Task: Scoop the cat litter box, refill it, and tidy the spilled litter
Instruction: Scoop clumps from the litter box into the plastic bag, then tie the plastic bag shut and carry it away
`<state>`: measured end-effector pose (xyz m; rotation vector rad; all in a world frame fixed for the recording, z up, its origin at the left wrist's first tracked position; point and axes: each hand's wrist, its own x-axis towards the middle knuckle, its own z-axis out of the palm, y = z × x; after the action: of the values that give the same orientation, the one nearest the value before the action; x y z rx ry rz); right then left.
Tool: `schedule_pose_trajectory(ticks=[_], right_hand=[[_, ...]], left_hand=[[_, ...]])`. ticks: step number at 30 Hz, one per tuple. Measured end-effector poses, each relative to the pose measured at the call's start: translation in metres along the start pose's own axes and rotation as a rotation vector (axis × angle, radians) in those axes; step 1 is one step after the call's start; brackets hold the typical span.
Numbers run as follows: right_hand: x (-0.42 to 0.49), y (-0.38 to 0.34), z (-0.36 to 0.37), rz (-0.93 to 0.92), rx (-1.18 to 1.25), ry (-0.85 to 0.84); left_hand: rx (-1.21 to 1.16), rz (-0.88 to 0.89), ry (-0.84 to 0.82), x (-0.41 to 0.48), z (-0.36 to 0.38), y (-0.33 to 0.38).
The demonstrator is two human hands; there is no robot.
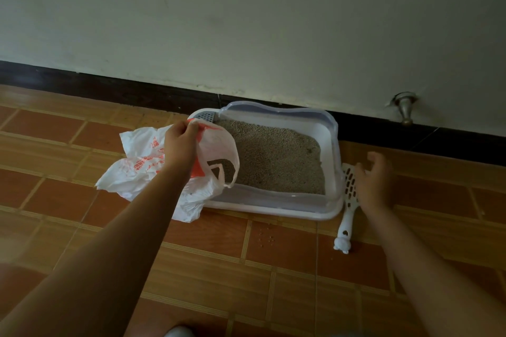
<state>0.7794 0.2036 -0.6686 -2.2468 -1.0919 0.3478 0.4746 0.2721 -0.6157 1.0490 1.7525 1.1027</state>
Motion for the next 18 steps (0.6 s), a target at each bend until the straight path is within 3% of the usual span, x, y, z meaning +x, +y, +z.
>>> schedule_pose_trajectory(ticks=[5, 10, 13, 18], right_hand=[[-0.009, -0.064, -0.006, -0.28, 0.035, 0.001], [-0.032, -0.121, 0.017, -0.463, 0.155, -0.249], [-0.057, -0.149, 0.039, -0.45, 0.233, -0.457], [-0.102, -0.188, 0.077, -0.28, 0.289, -0.823]], left_hand=[[0.023, 0.006, 0.019, -0.005, -0.023, 0.018], [-0.015, -0.008, 0.048, -0.01, -0.055, 0.026], [-0.033, -0.018, 0.083, -0.011, -0.078, 0.023], [-0.074, -0.027, 0.193, -0.016, -0.116, 0.014]])
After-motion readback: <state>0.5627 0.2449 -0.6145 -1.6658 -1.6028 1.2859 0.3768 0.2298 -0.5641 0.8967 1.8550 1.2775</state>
